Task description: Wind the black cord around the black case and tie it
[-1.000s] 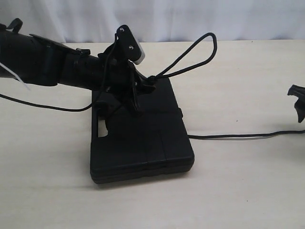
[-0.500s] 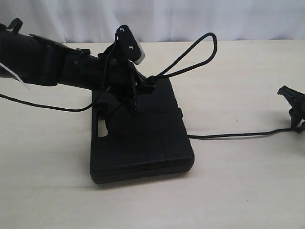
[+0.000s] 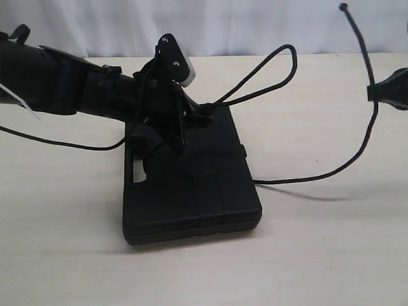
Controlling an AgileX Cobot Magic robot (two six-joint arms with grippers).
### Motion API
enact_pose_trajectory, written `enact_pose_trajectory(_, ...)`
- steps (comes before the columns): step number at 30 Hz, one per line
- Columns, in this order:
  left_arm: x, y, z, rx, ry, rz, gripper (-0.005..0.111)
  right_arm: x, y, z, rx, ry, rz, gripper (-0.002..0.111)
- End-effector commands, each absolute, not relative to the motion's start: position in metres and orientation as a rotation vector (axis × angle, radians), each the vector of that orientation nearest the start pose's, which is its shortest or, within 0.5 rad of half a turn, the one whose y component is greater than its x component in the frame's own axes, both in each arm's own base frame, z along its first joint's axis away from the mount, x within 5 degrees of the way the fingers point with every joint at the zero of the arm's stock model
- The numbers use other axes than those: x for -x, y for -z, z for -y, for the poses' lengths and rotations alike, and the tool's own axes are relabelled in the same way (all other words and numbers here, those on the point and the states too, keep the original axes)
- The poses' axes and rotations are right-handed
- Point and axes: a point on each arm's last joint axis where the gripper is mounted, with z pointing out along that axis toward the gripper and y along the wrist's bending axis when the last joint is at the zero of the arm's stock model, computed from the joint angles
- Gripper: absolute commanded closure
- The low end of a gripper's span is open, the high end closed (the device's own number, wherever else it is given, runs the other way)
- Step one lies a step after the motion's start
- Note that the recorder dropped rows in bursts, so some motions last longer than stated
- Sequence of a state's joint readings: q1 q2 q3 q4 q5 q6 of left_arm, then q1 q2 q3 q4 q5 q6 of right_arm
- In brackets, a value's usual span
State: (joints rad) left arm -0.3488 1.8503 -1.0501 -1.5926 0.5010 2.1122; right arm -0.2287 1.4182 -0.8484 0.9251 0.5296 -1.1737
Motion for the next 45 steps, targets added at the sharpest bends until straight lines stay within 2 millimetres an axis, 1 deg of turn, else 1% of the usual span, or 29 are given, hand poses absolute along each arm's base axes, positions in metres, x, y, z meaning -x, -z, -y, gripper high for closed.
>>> enact_pose_trajectory(1,-0.339,-0.198,0.174,-1.160,0.594,-1.814,0.107,-0.254,-0.226,0.013,0.698,-0.166,-2.169,0.104)
enact_pose_trajectory(3,-0.341,-0.202,0.163,-1.098,0.713,-1.815,0.107,-0.246,-0.212,0.012,0.755,-0.150,-2.176,0.104)
enact_pose_trajectory(4,-0.343,-0.204,0.154,-1.063,0.775,-1.815,0.107,-0.243,-0.208,0.009,0.829,-0.155,-2.154,0.104)
enact_pose_trajectory(6,-0.349,-0.202,0.137,-0.981,0.834,-1.851,0.107,-0.241,-0.209,0.004,0.878,-0.204,-2.113,0.104)
enact_pose_trajectory(7,-0.350,-0.201,0.132,-0.956,0.872,-1.859,0.107,-0.242,-0.211,0.003,0.869,-0.226,-2.092,0.104)
enact_pose_trajectory(8,-0.351,-0.198,0.126,-0.935,0.931,-1.860,0.107,-0.241,-0.213,-0.001,0.906,-0.264,-2.048,0.104)
enact_pose_trajectory(10,-0.350,-0.192,0.124,-0.937,1.010,-1.850,0.107,-0.239,-0.214,-0.005,0.984,-0.284,-1.993,0.104)
enact_pose_trajectory(17,-0.343,-0.168,0.129,-0.947,1.294,-1.813,0.107,-0.239,-0.216,-0.006,0.968,-0.301,-1.985,0.104)
enact_pose_trajectory(21,-0.344,-0.157,0.129,-0.934,1.321,-1.834,0.107,-0.239,-0.216,-0.006,0.968,-0.303,-1.985,0.104)
enact_pose_trajectory(31,-0.345,-0.157,0.131,-0.917,1.328,-1.830,0.107,-0.238,-0.217,-0.009,0.984,-0.348,-1.964,0.104)
enact_pose_trajectory(33,-0.344,-0.157,0.131,-0.923,1.328,-1.831,0.107,-0.238,-0.217,-0.015,1.010,-0.348,-1.956,0.104)
enact_pose_trajectory(35,-0.343,-0.156,0.132,-0.948,1.327,-1.836,0.107,-0.238,-0.216,-0.026,1.056,-0.342,-1.946,0.104)
enact_pose_trajectory(38,-0.338,-0.154,0.138,-1.011,1.336,-1.840,0.107,-0.240,-0.215,-0.041,1.101,-0.316,-1.935,0.104)
enact_pose_trajectory(40,-0.335,-0.154,0.143,-1.042,1.340,-1.836,0.107,-0.242,-0.216,-0.049,1.073,-0.301,-1.935,0.104)
enact_pose_trajectory(43,-0.332,-0.154,0.151,-1.069,1.353,-1.827,0.107,-0.247,-0.221,-0.060,0.937,-0.306,-1.945,0.104)
enact_pose_trajectory(45,-0.330,-0.154,0.154,-1.095,1.344,-1.806,0.107,-0.251,-0.227,-0.067,0.882,-0.317,-1.930,0.104)
